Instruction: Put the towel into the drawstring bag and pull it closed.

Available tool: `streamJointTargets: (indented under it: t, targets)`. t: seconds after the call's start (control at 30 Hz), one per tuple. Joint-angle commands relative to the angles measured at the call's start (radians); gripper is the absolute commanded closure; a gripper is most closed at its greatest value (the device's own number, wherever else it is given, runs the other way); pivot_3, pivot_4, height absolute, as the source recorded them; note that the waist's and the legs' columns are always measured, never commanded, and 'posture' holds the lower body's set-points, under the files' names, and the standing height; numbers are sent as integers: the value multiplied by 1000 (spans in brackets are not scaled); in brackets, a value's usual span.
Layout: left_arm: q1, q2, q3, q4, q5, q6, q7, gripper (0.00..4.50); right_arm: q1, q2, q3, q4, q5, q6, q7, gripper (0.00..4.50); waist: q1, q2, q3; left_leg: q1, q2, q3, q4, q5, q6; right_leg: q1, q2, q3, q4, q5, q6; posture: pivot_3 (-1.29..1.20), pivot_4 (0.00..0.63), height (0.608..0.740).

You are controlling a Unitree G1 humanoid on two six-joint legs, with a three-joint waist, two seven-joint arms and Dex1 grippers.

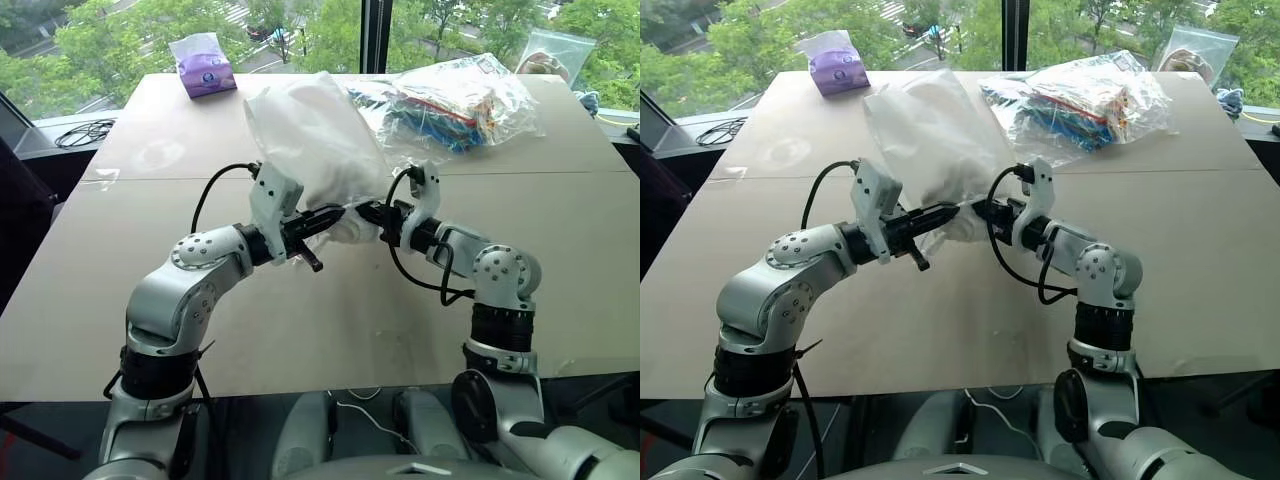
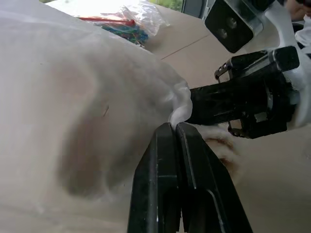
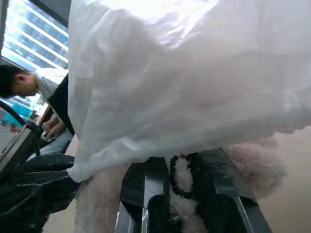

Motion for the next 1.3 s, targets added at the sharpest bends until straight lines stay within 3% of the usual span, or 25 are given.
streamJointTargets:
  t: [0.03, 0.17, 0.33, 0.73, 1.17, 1.2, 1.3]
  targets:
    - [-41, -34, 34, 0, -47, 16, 32, 4500, 29, 171, -78, -42, 118, -97, -95, 4489, -1, 0, 0, 0, 0, 0, 0, 0, 0, 0, 0, 0, 0, 0, 0, 0, 150, 740]
    - [-104, -86, 79, 45, -96, 45, 81, 4500, 46, 227, -120, -20, 312, -163, -171, 4489, -8, 1, 1, 1, 0, 0, 0, 0, 0, 0, 1, 0, 1, 0, 0, 0, 150, 740]
    - [-156, -128, 102, 74, -172, 110, 118, 4500, 33, 197, -87, 34, 468, -204, -293, 4489, -16, 1, 1, 1, 0, 0, 0, 0, 0, 0, 3, 0, 1, 0, 0, 0, 150, 740]
    - [-210, -184, 24, 173, -190, 103, 67, 4500, -68, 259, -65, 208, 1014, -500, -635, 4489, -29, 2, 1, 1, 0, 1, 0, 0, 0, 0, 3, 1, 1, 0, 0, 0, 150, 740]
    - [-284, -250, 96, 269, -255, 104, 104, 4500, -96, 202, 67, 202, 1097, -760, -757, 4489, -30, 3, 2, 1, 2, 1, 0, 0, 0, 0, 3, 2, 1, 0, 0, 0, 150, 740]
    - [-293, -259, 106, 282, -259, 102, 113, 4500, -99, 197, 77, 205, 1076, -785, -787, 3492, -30, 3, 2, 1, 2, 1, 0, 0, 0, 0, 3, 2, 1, 0, 0, 0, 150, 740]
    - [-314, -270, 128, 312, -262, 97, 129, 4500, -113, 182, 106, 200, 1052, -831, -841, 2261, -30, 3, 2, 1, 1, 1, 0, 0, 0, 0, 3, 2, 1, 0, 0, 0, 150, 740]
